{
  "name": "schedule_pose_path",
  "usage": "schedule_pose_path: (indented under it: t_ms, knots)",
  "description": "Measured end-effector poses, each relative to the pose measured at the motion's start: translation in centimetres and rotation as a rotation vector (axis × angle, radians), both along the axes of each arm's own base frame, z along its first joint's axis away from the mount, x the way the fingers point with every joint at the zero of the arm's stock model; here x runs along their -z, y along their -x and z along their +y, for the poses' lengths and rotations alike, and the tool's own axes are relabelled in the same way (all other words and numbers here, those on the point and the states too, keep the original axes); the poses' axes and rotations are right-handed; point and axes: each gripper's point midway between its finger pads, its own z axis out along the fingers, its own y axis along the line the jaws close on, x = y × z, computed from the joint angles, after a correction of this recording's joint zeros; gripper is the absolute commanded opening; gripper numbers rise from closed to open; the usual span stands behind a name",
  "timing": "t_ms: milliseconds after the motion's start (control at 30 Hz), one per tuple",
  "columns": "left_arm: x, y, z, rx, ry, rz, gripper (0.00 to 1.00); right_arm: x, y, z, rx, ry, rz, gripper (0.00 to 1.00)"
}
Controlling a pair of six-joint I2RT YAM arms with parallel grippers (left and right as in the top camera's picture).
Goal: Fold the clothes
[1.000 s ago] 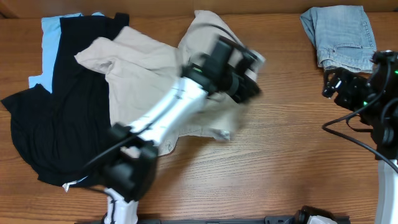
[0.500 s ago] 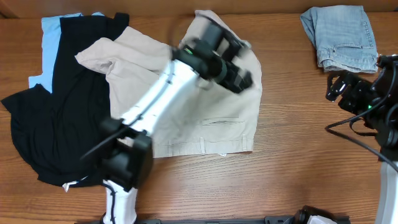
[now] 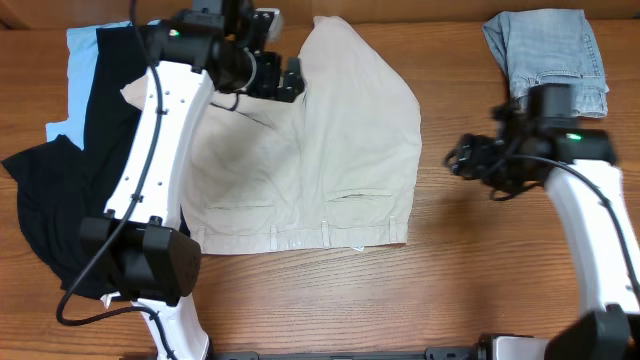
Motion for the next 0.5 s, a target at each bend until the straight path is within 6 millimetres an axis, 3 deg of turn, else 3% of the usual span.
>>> schedule_pose_path:
  t_ms: [267, 367, 500]
  knots:
    - [0.9, 0.1, 5.8, -0.128, -0.053, 0.064, 1.00, 6.0, 0.9, 5.4, -0.103, 0.019, 0.074, 0.76]
    - [1.0, 0.0, 7.0, -0.154, -0.058, 0.068, 1.00, 7.6, 1.5, 6.5, -0.096, 0.057, 0.077, 0.72]
    - [1.0, 0.0, 7.1, -0.156, -0.061, 0.067, 1.00, 9.8, 2.4, 7.4, -0.072, 0.083, 0.078, 0.66]
